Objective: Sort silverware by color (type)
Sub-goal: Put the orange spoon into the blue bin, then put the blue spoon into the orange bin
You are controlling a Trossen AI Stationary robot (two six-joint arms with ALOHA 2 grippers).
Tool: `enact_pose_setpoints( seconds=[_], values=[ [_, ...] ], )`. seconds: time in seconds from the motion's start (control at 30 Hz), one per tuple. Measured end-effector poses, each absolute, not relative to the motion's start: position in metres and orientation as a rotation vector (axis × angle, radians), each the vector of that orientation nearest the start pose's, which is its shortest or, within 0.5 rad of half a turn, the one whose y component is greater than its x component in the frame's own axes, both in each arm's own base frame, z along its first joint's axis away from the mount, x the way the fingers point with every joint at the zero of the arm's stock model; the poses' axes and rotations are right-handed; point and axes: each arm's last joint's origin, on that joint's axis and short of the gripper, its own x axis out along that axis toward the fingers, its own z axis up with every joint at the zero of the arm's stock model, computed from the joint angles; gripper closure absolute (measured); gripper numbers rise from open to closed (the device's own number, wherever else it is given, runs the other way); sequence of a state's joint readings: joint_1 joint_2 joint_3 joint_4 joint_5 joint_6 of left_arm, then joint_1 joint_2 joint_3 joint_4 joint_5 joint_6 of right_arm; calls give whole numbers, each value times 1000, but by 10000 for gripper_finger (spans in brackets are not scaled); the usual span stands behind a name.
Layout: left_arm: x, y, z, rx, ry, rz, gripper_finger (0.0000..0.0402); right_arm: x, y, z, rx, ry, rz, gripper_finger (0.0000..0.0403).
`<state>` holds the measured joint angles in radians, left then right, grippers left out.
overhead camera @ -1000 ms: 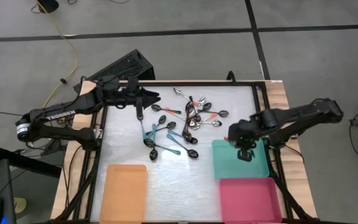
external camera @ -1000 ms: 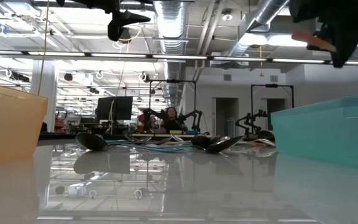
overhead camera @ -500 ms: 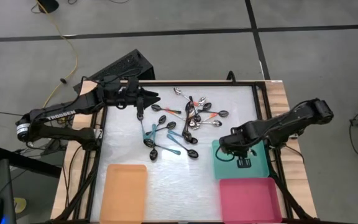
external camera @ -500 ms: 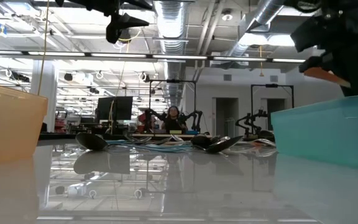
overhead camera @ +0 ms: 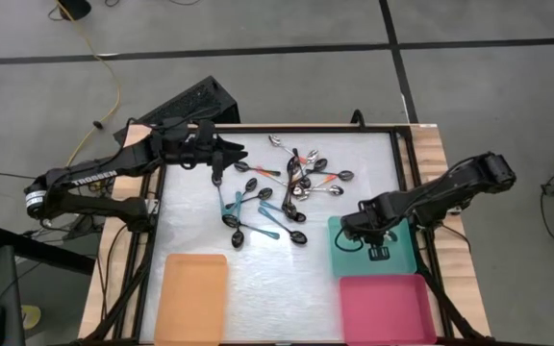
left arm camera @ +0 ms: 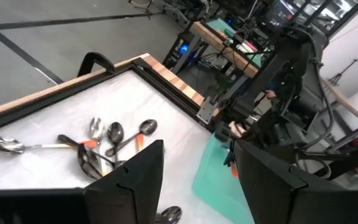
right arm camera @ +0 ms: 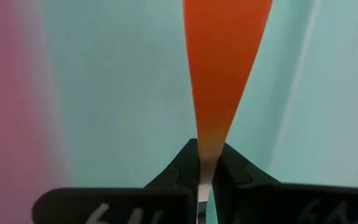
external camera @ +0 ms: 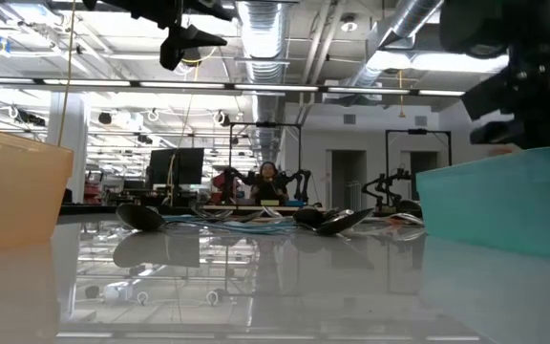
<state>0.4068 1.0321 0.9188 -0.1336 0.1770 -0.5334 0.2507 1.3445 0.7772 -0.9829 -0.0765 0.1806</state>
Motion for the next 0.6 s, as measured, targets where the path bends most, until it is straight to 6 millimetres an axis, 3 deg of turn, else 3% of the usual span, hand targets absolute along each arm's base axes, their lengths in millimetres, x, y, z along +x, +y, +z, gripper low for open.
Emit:
enact_pose_setpoints(
  seconds=[0.23, 0.6],
  values=[
    [210, 86, 333, -585, 222, 314, 221, 196, 47, 178, 33, 1548, 98, 327],
    [209, 87, 332, -554, 226, 372, 221, 207, 33, 194, 183, 1468, 137, 236]
  ],
)
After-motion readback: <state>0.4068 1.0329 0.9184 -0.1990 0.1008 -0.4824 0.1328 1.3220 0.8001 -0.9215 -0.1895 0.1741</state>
